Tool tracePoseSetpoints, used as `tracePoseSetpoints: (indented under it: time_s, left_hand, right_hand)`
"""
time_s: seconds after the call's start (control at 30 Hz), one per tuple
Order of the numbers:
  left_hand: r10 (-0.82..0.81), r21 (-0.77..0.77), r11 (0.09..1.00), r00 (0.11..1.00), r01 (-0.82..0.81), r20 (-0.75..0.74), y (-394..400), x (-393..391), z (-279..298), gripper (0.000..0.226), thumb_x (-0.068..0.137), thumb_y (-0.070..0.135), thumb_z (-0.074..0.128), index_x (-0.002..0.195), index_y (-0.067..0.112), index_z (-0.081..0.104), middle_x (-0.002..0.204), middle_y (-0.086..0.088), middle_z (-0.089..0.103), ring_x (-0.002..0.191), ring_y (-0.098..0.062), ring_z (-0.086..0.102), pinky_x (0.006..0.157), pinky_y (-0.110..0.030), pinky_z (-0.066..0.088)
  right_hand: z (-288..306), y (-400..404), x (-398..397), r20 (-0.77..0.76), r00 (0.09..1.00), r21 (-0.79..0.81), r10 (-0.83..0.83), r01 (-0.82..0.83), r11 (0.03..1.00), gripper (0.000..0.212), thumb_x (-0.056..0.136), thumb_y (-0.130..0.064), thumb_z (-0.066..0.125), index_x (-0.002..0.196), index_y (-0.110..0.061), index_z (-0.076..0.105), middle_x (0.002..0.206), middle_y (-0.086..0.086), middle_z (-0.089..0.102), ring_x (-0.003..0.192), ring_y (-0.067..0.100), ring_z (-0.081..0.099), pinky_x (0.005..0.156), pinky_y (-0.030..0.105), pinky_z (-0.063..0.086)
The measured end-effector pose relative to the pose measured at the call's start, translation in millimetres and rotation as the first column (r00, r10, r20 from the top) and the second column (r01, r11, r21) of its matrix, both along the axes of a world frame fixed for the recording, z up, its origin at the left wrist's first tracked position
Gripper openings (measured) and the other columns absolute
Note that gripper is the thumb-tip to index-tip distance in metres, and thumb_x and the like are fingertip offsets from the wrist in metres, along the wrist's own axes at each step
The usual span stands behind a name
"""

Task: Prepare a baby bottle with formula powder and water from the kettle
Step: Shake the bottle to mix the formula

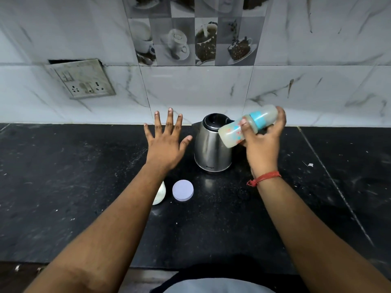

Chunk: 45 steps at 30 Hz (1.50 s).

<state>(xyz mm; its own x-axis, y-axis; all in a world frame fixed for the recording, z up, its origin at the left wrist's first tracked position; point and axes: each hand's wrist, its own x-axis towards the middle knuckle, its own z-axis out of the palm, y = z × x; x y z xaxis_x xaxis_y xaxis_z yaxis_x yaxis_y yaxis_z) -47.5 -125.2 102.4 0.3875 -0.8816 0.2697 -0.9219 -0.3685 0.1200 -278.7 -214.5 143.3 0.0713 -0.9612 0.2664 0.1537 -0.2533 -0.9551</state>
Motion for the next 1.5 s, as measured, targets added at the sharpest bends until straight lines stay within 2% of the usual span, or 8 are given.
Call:
tracePoseSetpoints:
  time_s: [0.13,0.57,0.73,0.9,1.03,1.17,1.33,1.5]
  left_hand:
    - [-0.003,0.007,1.000,1.000,0.003,-0.005,-1,-1,0,0.083,0.094,0.073,-0.003,0.166,0.030,-0.005,0.173,0.001,-0.019,0.157,-0.037,-0.023,0.122,-0.072,-0.006]
    - [-0.008,0.008,1.000,1.000,0.008,-0.007,-3,-3,4,0.083,0.094,0.074,-0.003,0.165,0.032,-0.007,0.173,0.002,-0.020,0.157,-0.037,-0.025,0.122,-0.070,-0.009]
    - [-0.016,0.003,1.000,1.000,0.016,-0.002,-5,-4,2,0.079,0.098,0.071,0.004,0.166,0.031,-0.004,0.174,0.001,-0.018,0.157,-0.037,-0.023,0.122,-0.071,-0.006]
    - [-0.009,-0.006,1.000,1.000,0.009,-0.004,-4,-3,0,0.081,0.096,0.073,-0.001,0.166,0.032,-0.004,0.174,0.002,-0.017,0.158,-0.037,-0.023,0.122,-0.071,-0.007]
    - [-0.006,-0.013,1.000,1.000,0.006,-0.013,-3,-1,0,0.081,0.096,0.074,-0.002,0.165,0.032,-0.005,0.174,0.002,-0.018,0.157,-0.036,-0.024,0.122,-0.070,-0.008]
    - [-0.001,-0.027,1.000,1.000,0.001,-0.011,-4,-1,-1,0.080,0.096,0.074,-0.001,0.165,0.032,-0.005,0.173,0.000,-0.019,0.157,-0.036,-0.023,0.122,-0.071,-0.006]
    - [-0.007,-0.034,0.999,1.000,0.007,-0.001,-8,-2,-2,0.083,0.094,0.077,-0.007,0.165,0.034,-0.007,0.173,-0.001,-0.020,0.158,-0.036,-0.023,0.122,-0.070,-0.006]
    - [-0.001,-0.031,1.000,1.000,0.001,-0.005,-8,-3,-3,0.082,0.095,0.075,-0.003,0.165,0.033,-0.006,0.174,-0.002,-0.019,0.158,-0.036,-0.023,0.122,-0.070,-0.006]
  right_hand:
    - [-10,6,4,-0.329,0.897,0.002,0.295,-0.312,0.950,0.088,0.071,-0.026,0.087,0.137,-0.059,0.040,0.129,-0.003,0.062,0.111,0.019,0.068,0.096,0.046,0.057]
    - [10,-4,4,-0.042,0.995,0.082,0.088,-0.085,0.993,0.089,0.076,-0.021,0.083,0.143,-0.053,0.033,0.123,-0.005,0.062,0.106,0.020,0.070,0.088,0.055,0.060]
    - [-7,12,9,-0.359,0.886,-0.002,0.295,-0.317,0.948,0.089,0.074,-0.021,0.089,0.141,-0.052,0.040,0.122,-0.012,0.063,0.101,0.007,0.069,0.091,0.043,0.061]
    - [11,4,8,0.021,1.000,0.018,-0.003,0.003,1.000,0.080,0.080,-0.022,0.083,0.140,-0.049,0.037,0.122,-0.010,0.060,0.105,0.017,0.071,0.087,0.051,0.061]
    - [1,8,7,-0.314,0.919,0.002,0.237,-0.249,0.968,0.083,0.075,-0.023,0.088,0.134,-0.059,0.042,0.120,-0.011,0.064,0.103,0.014,0.070,0.091,0.045,0.060]
    - [9,-3,-1,-0.018,0.999,0.081,0.031,-0.029,0.996,0.076,0.077,-0.029,0.085,0.133,-0.057,0.042,0.117,-0.004,0.064,0.102,0.020,0.072,0.082,0.053,0.062]
    - [-4,8,1,-0.334,0.905,0.023,0.262,-0.270,0.962,0.082,0.064,-0.039,0.088,0.129,-0.064,0.044,0.119,-0.012,0.063,0.105,0.017,0.070,0.090,0.047,0.061]
    - [8,-5,-3,-0.036,0.999,0.062,0.004,-0.002,0.998,0.082,0.066,-0.045,0.082,0.136,-0.055,0.040,0.115,-0.010,0.062,0.102,0.018,0.071,0.084,0.053,0.061]
